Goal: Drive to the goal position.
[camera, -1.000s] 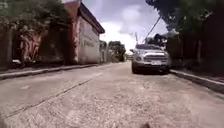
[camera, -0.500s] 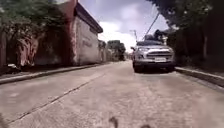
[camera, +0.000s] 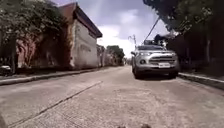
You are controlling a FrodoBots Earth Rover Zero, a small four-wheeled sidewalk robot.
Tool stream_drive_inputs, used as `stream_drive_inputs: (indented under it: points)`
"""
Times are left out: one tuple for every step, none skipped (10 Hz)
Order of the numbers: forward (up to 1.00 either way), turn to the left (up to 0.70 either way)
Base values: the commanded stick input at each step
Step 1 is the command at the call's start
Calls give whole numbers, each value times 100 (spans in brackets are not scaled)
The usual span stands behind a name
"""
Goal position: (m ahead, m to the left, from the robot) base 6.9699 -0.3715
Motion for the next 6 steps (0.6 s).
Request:
stream_drive_inputs:
  points:
    - [85,1]
    - [85,1]
    - [85,1]
    - [85,1]
    - [85,1]
    - [85,1]
